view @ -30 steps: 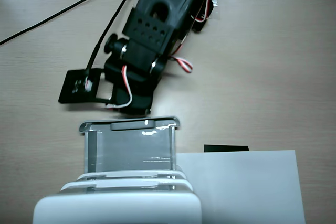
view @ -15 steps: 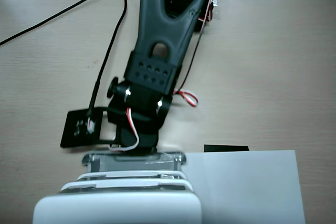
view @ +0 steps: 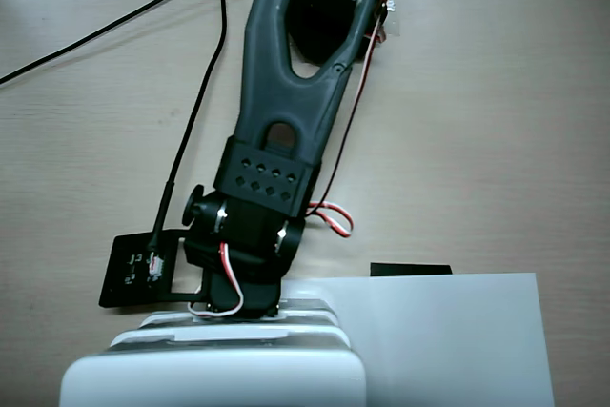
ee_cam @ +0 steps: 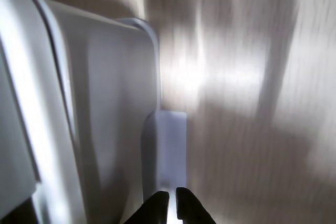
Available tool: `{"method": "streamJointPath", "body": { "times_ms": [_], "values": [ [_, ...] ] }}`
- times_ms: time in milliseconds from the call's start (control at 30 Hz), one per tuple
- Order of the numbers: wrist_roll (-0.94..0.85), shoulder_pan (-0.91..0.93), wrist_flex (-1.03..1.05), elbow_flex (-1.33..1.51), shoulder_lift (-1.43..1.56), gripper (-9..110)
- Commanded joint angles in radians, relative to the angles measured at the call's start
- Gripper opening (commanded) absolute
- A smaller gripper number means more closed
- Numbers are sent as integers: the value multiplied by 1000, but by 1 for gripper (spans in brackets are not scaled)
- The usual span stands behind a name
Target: Close drawer.
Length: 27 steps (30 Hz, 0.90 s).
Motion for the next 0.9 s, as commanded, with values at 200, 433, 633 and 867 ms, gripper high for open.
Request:
{"method": "streamJointPath", "body": {
  "times_ms": [200, 433, 633, 867],
  "values": [
    [-101, 61, 18, 229, 367, 0],
    [-132, 115, 18, 405, 476, 0],
    [-133, 129, 18, 405, 457, 0],
    [-129, 129, 18, 403, 459, 0]
  ]
}}
